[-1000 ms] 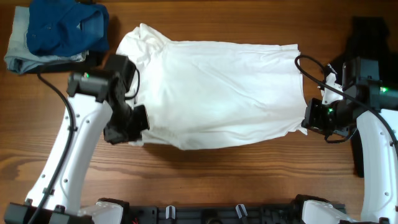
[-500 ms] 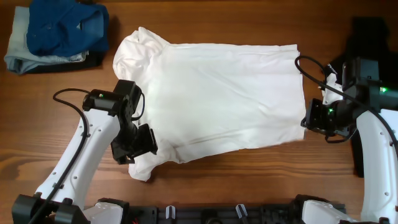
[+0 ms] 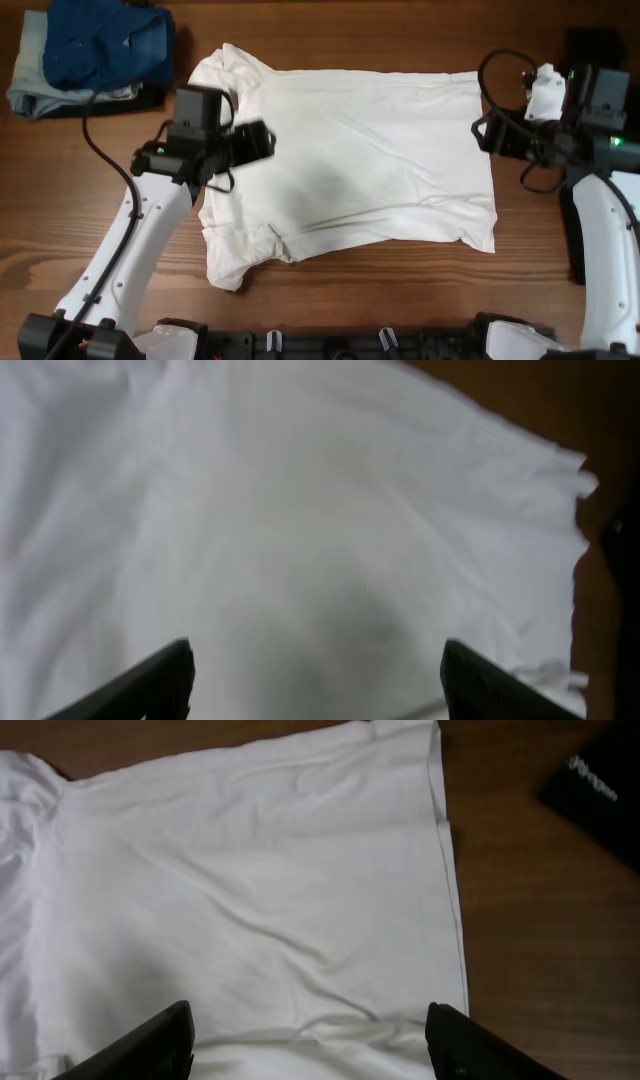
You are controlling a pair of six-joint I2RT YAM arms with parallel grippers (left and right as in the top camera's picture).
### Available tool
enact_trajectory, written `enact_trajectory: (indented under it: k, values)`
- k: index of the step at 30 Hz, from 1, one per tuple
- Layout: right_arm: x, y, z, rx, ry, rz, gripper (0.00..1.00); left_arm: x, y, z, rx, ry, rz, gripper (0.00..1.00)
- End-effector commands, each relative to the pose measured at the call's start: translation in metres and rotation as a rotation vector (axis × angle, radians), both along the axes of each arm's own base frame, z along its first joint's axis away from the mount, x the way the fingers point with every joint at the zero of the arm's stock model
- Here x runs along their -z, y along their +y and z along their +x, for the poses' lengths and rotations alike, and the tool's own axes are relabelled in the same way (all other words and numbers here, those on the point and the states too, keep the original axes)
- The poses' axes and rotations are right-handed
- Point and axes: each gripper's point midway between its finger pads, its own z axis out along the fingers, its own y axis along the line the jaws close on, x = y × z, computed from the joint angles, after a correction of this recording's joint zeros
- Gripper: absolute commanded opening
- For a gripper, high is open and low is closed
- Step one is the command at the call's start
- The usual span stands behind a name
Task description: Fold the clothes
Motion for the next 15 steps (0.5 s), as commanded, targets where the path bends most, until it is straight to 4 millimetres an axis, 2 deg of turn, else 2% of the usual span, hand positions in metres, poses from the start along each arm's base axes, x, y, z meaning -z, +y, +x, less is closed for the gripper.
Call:
enact_trajectory:
  k: [1, 3, 9, 12, 15]
  values:
    - [-0.001, 0.002, 0.028, -0.062, -0.028, 0.009, 0.75, -0.038, 0.012, 0.051, 0.032, -0.151, 0.035, 0.78]
    - [-0.002, -0.001, 0.043, -0.069, -0.047, 0.002, 0.75, -0.046, 0.018, 0.071, 0.052, -0.168, 0.066, 0.78]
    - [0.004, -0.010, 0.091, -0.095, -0.106, -0.029, 0.73, -0.061, 0.024, 0.155, 0.102, -0.240, 0.172, 0.79]
    - [0.021, -0.013, 0.111, -0.098, -0.105, -0.030, 0.72, -0.049, 0.027, 0.191, 0.089, -0.271, 0.221, 0.79]
    - [0.043, -0.012, 0.121, -0.108, -0.077, -0.026, 0.72, -0.021, 0.032, 0.220, 0.084, -0.302, 0.272, 0.81]
